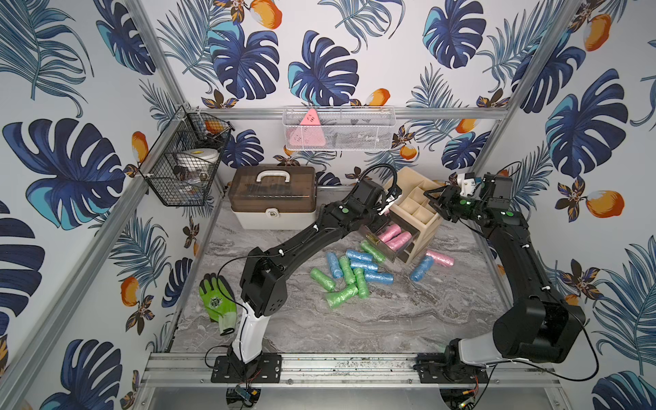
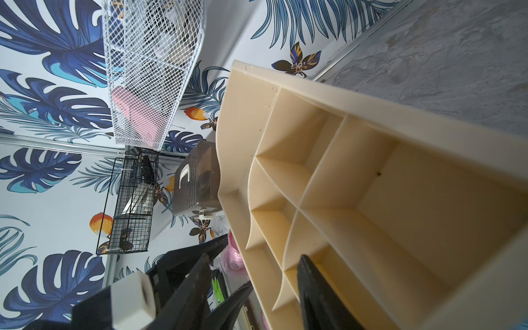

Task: Sort the rolls of trash bags by color and place them into the drawer
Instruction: Place the roll of trash bags in the drawer.

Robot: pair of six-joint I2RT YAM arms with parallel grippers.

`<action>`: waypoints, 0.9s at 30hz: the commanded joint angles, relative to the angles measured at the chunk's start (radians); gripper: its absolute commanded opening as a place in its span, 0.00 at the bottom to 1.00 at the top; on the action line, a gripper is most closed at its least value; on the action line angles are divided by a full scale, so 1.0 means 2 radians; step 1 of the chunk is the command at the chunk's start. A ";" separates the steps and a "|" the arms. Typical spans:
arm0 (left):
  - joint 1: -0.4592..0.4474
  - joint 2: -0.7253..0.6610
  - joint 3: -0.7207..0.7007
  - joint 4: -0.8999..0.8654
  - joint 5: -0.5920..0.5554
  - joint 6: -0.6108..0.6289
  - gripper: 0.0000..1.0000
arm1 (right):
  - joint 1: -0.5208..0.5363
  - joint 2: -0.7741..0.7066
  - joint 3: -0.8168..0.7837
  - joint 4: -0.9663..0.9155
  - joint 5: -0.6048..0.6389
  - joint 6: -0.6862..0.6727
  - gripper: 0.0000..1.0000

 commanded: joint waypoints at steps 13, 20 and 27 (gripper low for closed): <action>0.000 -0.031 -0.012 -0.009 0.011 -0.018 0.34 | 0.000 -0.004 0.006 -0.005 0.010 -0.003 0.52; 0.000 0.002 0.007 -0.035 -0.008 -0.016 0.26 | 0.000 -0.006 0.008 -0.009 0.011 -0.005 0.52; 0.000 0.042 0.053 -0.068 -0.035 -0.020 0.26 | 0.000 -0.007 0.007 -0.010 0.011 -0.005 0.52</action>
